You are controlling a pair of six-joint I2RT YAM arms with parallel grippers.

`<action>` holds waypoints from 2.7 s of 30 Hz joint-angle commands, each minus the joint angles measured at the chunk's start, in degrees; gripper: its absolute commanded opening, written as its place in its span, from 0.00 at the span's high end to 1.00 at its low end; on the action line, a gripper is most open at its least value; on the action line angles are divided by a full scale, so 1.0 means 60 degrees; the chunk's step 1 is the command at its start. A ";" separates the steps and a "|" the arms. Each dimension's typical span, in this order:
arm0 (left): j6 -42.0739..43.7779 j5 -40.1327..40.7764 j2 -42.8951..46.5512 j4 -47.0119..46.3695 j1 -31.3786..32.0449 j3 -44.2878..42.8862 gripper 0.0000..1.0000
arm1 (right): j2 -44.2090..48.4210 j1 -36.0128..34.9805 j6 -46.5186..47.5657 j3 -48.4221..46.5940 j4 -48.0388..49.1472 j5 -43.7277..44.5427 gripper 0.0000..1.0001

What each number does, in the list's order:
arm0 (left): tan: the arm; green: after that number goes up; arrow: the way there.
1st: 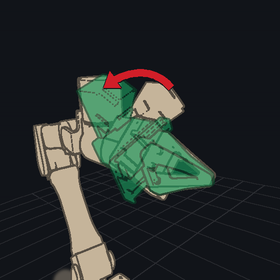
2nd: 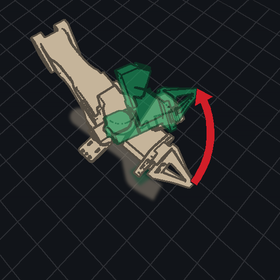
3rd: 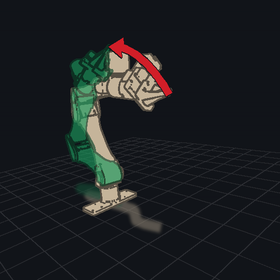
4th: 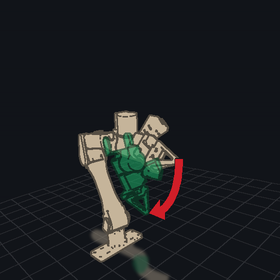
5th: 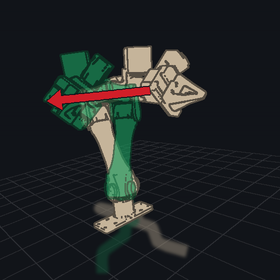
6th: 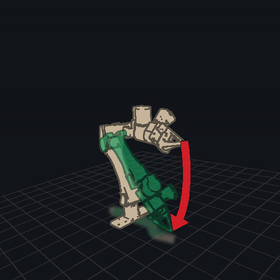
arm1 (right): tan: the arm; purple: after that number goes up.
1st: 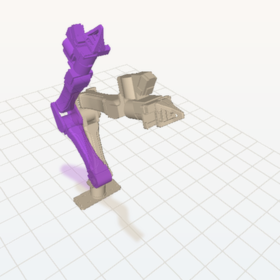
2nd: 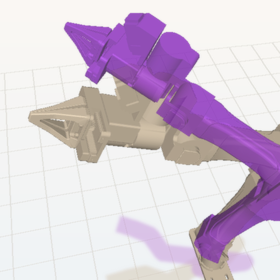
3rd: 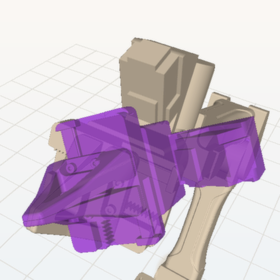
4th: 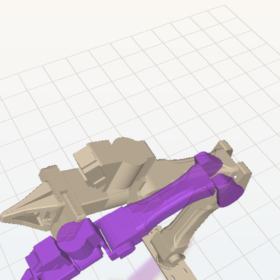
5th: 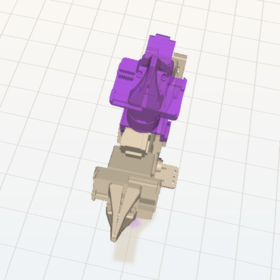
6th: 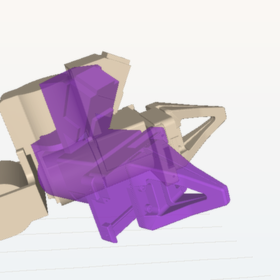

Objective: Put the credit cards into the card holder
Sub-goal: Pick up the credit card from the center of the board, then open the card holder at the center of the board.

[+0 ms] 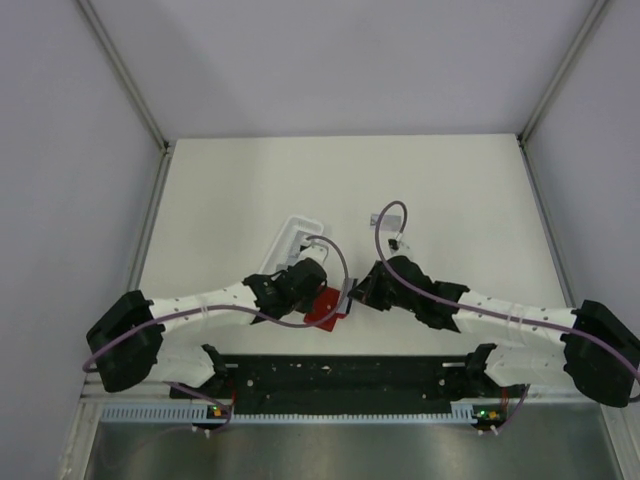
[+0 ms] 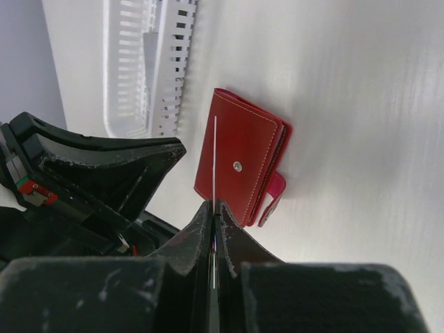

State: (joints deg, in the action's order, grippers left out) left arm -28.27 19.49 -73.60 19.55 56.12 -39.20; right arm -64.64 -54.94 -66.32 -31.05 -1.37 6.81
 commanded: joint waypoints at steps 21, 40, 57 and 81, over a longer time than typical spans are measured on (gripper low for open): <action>-0.0898 -0.0083 -0.1267 0.0184 -0.0037 -0.0059 1.00 | -0.1589 0.0074 -0.0635 -0.0743 -0.1076 -0.0285 1.00; -0.1133 -0.0655 -0.1751 -0.0197 0.0667 -0.0146 1.00 | -0.1722 0.0206 -0.0636 -0.0494 -0.0548 -0.0842 1.00; -0.1162 -0.0508 -0.1751 -0.0094 0.0667 -0.0205 1.00 | -0.0535 0.0235 -0.0577 -0.0231 -0.1940 -0.0080 1.00; -0.1118 -0.0714 -0.1883 -0.0197 0.0681 -0.0234 1.00 | -0.1677 0.0235 -0.0620 -0.0040 -0.0257 -0.0827 1.00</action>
State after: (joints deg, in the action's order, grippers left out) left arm -34.39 17.78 -83.18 19.05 59.72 -40.29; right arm -74.22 -53.82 -70.08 -32.14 -7.86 3.01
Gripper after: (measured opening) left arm 0.012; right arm 0.006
